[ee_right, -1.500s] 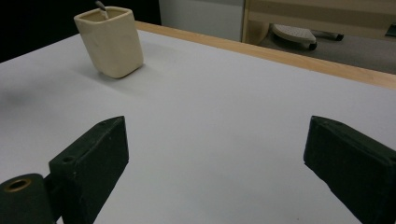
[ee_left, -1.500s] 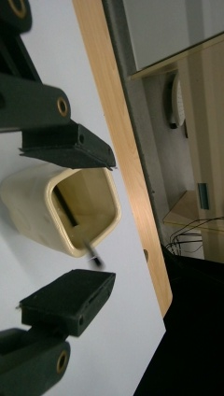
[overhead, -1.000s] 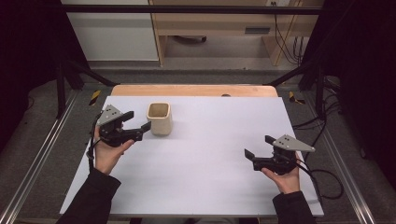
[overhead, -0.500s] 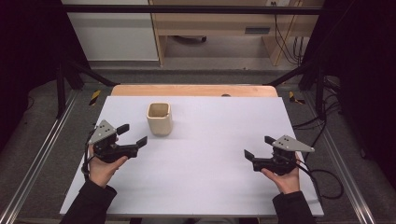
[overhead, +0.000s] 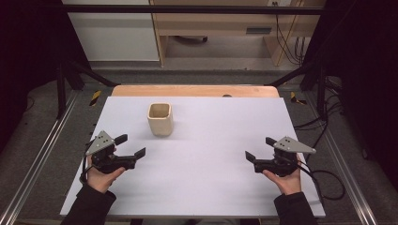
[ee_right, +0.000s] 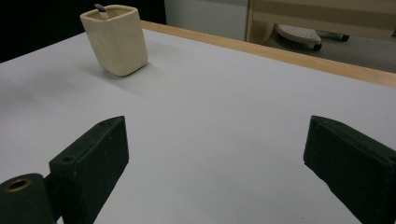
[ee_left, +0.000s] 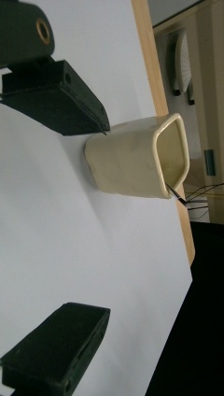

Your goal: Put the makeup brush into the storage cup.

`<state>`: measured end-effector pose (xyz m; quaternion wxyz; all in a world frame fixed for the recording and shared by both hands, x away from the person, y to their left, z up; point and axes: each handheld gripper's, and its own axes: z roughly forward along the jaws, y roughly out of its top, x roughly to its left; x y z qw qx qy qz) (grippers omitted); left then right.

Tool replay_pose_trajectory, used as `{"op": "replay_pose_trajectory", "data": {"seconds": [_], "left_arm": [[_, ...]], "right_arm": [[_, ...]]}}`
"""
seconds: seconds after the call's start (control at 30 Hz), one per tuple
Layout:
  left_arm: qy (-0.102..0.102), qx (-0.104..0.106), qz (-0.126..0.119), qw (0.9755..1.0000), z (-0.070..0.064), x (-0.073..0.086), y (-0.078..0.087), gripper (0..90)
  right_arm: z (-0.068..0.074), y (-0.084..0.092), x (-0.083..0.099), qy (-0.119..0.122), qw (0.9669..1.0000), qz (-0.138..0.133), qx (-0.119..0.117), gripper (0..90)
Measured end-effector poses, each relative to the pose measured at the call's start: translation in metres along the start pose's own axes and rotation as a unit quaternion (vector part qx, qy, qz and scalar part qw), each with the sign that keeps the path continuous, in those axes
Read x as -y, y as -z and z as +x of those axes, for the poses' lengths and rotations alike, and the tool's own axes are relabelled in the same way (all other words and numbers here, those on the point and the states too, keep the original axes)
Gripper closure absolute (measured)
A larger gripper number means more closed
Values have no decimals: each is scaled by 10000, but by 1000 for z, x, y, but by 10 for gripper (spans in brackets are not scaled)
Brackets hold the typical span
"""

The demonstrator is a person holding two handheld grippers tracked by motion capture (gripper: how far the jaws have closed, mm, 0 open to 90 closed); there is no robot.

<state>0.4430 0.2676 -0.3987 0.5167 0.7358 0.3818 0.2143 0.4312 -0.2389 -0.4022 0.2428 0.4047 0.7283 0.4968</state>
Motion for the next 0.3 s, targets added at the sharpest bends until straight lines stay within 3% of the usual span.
{"op": "replay_pose_trajectory", "data": {"seconds": [0.3], "left_arm": [[83,-141,137,9998,4,9,-3,89]], "right_arm": [[0,1,0,-14,10000,7,-9,70]]}}
